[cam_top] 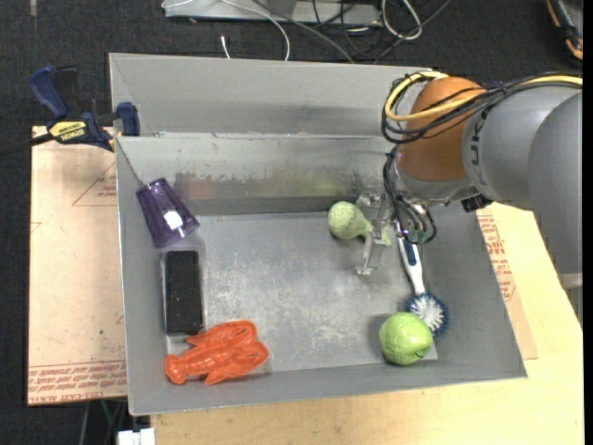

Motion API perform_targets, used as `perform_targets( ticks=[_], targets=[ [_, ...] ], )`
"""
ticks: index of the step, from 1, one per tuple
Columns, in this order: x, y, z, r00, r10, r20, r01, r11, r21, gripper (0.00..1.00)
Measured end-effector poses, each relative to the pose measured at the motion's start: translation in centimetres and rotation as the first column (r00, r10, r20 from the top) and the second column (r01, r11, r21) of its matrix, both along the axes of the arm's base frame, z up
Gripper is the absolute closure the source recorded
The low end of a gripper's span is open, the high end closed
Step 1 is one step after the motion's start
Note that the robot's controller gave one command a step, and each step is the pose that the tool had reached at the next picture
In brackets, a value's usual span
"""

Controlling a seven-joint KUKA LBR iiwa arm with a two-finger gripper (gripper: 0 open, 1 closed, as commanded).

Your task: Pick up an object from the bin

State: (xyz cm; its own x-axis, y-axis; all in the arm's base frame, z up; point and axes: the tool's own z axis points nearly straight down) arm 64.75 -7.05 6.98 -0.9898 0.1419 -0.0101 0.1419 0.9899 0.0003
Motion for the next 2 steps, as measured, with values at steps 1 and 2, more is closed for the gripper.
perform_targets(
  ticks=[1,2],
  targets=[
    [-1.88,1.18,0.02,0.979,-0.205,0.002,0.205,0.979,0.004,1.00],
    [-1.88,1.17,0.02,0.979,-0.205,0.002,0.205,0.979,0.003,1.00]
  ],
)
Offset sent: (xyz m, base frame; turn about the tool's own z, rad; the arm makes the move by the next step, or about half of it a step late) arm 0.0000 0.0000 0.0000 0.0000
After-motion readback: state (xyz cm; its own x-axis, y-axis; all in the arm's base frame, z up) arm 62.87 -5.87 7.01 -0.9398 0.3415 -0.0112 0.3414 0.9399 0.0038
